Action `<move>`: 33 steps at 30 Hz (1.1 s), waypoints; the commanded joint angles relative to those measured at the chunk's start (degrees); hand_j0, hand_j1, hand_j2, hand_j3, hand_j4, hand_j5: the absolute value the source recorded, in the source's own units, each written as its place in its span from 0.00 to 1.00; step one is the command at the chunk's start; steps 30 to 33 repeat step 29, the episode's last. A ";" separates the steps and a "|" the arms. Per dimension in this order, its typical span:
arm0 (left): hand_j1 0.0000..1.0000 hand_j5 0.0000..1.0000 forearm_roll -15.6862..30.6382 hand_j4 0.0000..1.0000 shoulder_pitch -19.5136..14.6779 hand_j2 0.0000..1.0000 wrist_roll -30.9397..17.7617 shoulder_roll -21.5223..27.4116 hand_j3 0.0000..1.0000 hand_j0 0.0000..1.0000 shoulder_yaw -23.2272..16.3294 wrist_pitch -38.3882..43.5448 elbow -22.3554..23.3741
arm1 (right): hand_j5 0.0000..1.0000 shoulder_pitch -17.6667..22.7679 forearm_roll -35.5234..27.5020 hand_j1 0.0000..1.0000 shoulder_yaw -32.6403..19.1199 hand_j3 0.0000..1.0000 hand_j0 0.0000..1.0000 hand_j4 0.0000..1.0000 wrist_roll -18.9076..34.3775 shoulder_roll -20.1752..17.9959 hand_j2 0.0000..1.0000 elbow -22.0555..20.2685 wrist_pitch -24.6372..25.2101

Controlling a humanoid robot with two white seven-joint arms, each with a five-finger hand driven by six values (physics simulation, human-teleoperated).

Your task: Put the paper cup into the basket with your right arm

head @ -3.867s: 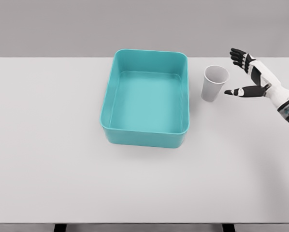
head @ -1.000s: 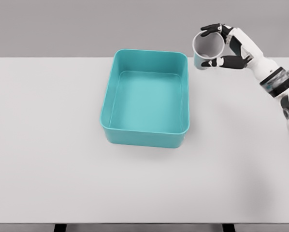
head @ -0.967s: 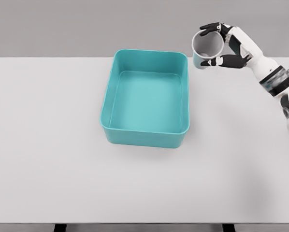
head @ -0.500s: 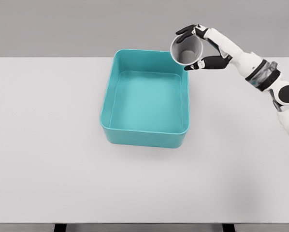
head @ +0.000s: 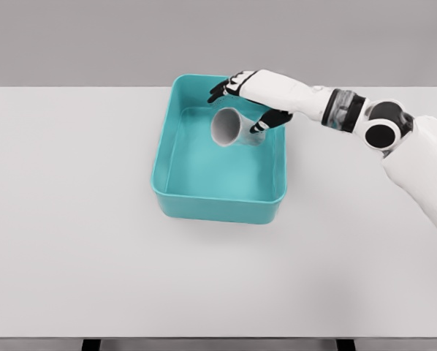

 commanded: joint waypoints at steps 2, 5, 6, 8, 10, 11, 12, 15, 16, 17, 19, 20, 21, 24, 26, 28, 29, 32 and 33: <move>1.00 1.00 0.00 1.00 0.00 1.00 -0.01 0.00 1.00 1.00 0.00 0.00 0.00 | 1.00 -1.23 2.07 1.00 0.52 1.00 1.00 1.00 0.37 0.02 1.00 0.10 0.10; 1.00 1.00 0.00 1.00 0.00 1.00 -0.01 0.00 1.00 1.00 0.00 0.00 0.00 | 1.00 -5.89 1.37 1.00 4.65 1.00 1.00 1.00 0.29 -2.87 1.00 0.10 0.10; 1.00 1.00 0.00 1.00 0.00 1.00 -0.01 0.00 1.00 1.00 0.00 0.00 0.00 | 1.00 -7.46 1.11 1.00 4.92 1.00 1.00 1.00 -0.15 -6.02 1.00 -0.07 0.10; 1.00 1.00 0.00 1.00 0.00 1.00 -0.01 0.00 1.00 1.00 0.00 0.00 0.00 | 1.00 -7.74 -4.77 1.00 5.01 1.00 1.00 1.00 -0.24 -13.24 1.00 -0.07 0.10; 1.00 1.00 0.00 1.00 0.00 1.00 -0.01 0.00 1.00 1.00 0.00 0.00 0.00 | 1.00 -6.34 -7.94 1.00 5.88 1.00 1.00 1.00 -0.76 -21.59 1.00 -1.13 0.10; 1.00 1.00 0.00 1.00 0.00 1.00 -0.01 0.00 1.00 1.00 0.00 0.00 0.00 | 1.00 -5.46 -8.12 1.00 5.88 1.00 1.00 1.00 -1.91 -25.02 1.00 -1.22 0.10; 1.00 1.00 0.00 1.00 0.00 1.00 -0.01 0.00 1.00 1.00 0.00 0.00 0.00 | 1.00 -4.31 -8.12 1.00 5.88 1.00 1.00 1.00 -3.14 -27.92 1.00 -1.39 0.10; 1.00 1.00 0.00 1.00 0.00 1.00 -0.01 0.00 1.00 1.00 0.00 0.00 0.00 | 1.00 -3.52 -7.51 1.00 7.82 1.00 1.00 1.00 -3.05 -28.28 1.00 -2.18 0.10; 1.00 1.00 0.00 1.00 0.00 1.00 -0.01 0.00 1.00 1.00 0.00 0.00 0.00 | 1.00 -2.99 -6.54 1.00 8.70 1.00 1.00 1.00 -2.35 -28.72 1.00 -2.80 0.10; 1.00 1.00 0.00 1.00 0.00 1.00 -0.01 0.00 1.00 1.00 0.00 0.00 0.00 | 1.00 -2.38 -5.05 1.00 8.79 1.00 1.00 1.00 -2.35 -30.47 1.00 -4.02 0.10; 1.00 1.00 0.00 1.00 0.00 1.00 -0.01 0.00 1.00 1.00 0.00 0.00 0.00 | 1.00 -1.94 -3.46 1.00 8.79 1.00 1.00 1.00 -2.35 -31.44 1.00 -10.44 0.10; 1.00 1.00 0.00 1.00 0.00 1.00 -0.01 0.00 1.00 1.00 0.00 0.00 0.00 | 1.00 -2.03 -3.38 1.00 8.79 1.00 1.00 1.00 -2.35 -31.44 1.00 -11.24 0.10; 1.00 1.00 0.00 1.00 0.00 1.00 -0.01 0.00 1.00 1.00 0.00 0.00 0.00 | 1.00 -2.03 -3.38 1.00 8.79 1.00 1.00 1.00 -2.35 -31.44 1.00 -11.32 0.10; 1.00 1.00 0.00 1.00 0.00 1.00 -0.01 0.00 1.00 1.00 0.00 0.00 0.00 | 1.00 -2.11 -3.38 1.00 8.96 1.00 1.00 1.00 -2.35 -31.53 1.00 -11.32 0.10; 1.00 1.00 0.00 1.00 0.00 1.00 -0.01 0.00 1.00 1.00 0.00 0.00 0.00 | 1.00 -2.20 -3.38 1.00 9.57 1.00 1.00 1.00 -2.35 -31.44 1.00 -11.32 0.10; 1.00 1.00 0.00 1.00 0.00 1.00 -0.01 0.00 1.00 1.00 0.00 0.00 0.00 | 1.00 -2.03 -3.38 1.00 9.84 1.00 1.00 1.00 -2.35 -31.44 1.00 -11.32 0.10; 1.00 1.00 0.09 1.00 0.00 1.00 -0.01 0.00 1.00 1.00 0.00 0.09 0.09 | 1.00 -1.94 -3.38 1.00 9.93 1.00 1.00 1.00 -2.35 -31.53 1.00 -11.32 0.10; 1.00 1.00 0.09 1.00 0.00 1.00 -0.01 0.00 1.00 1.00 0.00 0.09 0.09 | 1.00 -1.94 -3.38 1.00 9.93 1.00 1.00 1.00 -2.35 -31.53 1.00 -11.32 0.10; 1.00 1.00 0.09 1.00 0.00 1.00 -0.01 0.00 1.00 1.00 0.00 0.09 0.09 | 1.00 -1.94 -3.38 1.00 9.93 1.00 1.00 1.00 -2.35 -31.53 1.00 -11.32 0.10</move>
